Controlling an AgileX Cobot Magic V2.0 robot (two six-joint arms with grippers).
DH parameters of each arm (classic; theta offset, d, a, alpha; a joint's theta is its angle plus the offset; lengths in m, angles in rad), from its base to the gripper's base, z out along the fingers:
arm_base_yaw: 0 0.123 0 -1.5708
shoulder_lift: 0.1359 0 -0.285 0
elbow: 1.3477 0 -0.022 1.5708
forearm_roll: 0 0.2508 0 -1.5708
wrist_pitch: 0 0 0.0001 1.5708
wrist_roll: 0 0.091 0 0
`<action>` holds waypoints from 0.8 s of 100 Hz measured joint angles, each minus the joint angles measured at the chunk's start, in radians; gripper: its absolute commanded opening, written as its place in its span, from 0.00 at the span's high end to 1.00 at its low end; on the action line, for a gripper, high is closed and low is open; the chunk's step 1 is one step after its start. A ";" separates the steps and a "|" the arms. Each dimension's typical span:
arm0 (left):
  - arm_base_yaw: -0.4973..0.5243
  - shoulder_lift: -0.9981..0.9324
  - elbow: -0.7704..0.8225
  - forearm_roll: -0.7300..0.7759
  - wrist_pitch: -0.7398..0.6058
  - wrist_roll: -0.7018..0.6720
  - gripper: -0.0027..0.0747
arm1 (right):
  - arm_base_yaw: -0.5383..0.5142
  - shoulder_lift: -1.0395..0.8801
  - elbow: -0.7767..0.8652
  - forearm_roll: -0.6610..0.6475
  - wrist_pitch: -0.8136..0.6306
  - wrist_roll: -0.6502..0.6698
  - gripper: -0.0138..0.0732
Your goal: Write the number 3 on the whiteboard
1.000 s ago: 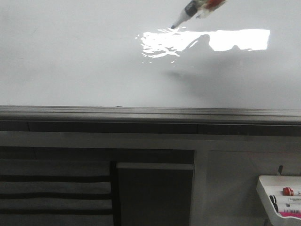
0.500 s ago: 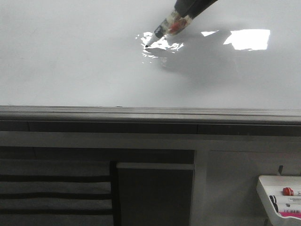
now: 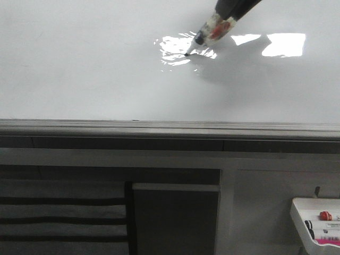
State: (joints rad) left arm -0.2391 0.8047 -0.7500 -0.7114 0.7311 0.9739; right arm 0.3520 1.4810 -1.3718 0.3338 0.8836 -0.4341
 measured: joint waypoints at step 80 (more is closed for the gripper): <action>0.000 0.000 0.000 -0.002 -0.002 0.000 0.75 | 0.109 -0.046 0.234 0.007 -0.164 0.023 0.89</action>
State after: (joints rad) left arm -0.2391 0.8047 -0.7500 -0.7137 0.7293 0.9739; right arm 0.4610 1.4355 -1.1382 0.3411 0.7199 -0.4112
